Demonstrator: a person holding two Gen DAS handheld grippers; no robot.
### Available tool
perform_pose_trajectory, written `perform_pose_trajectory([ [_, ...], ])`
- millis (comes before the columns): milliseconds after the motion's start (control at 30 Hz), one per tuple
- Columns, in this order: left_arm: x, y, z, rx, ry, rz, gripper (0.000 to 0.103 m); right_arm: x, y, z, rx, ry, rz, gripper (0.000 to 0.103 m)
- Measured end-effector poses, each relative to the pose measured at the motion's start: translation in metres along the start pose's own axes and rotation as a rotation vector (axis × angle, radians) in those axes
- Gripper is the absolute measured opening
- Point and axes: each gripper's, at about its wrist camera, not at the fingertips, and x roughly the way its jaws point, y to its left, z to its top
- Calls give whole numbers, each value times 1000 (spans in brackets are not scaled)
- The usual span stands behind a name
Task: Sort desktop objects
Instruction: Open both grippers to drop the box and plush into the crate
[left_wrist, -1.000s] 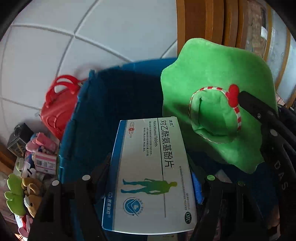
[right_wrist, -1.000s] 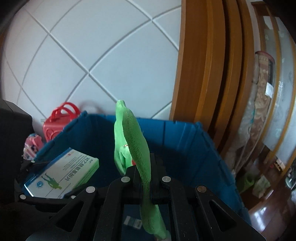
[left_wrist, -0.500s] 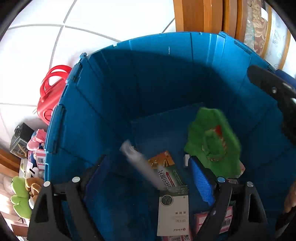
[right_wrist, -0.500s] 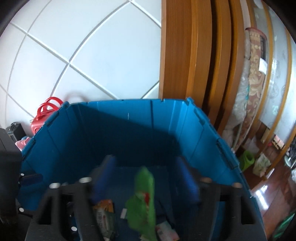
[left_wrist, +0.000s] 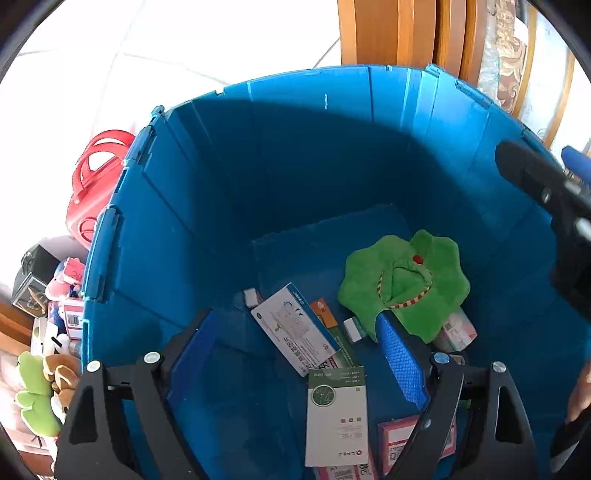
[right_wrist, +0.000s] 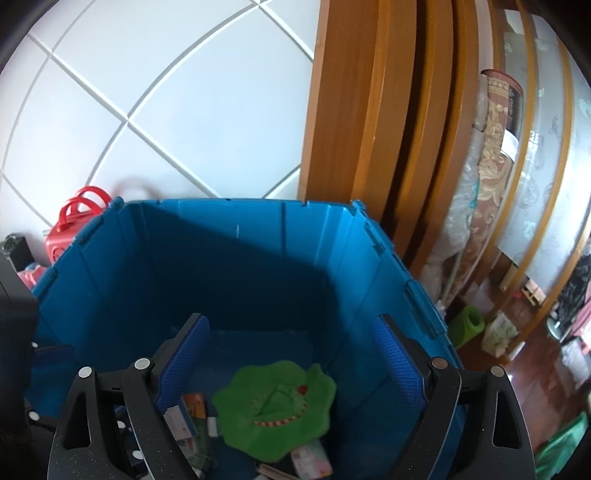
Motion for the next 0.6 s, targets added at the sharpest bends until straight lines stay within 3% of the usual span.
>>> perform_pose_trajectory([
  [367, -74, -1, -21, -38, -144, -23, 88, -60, -8, 4, -41, -36, -33, 92],
  [600, -127, 9, -47, -70, -230, 10, 88, -115, -12, -5, -57, -93, 35, 101],
])
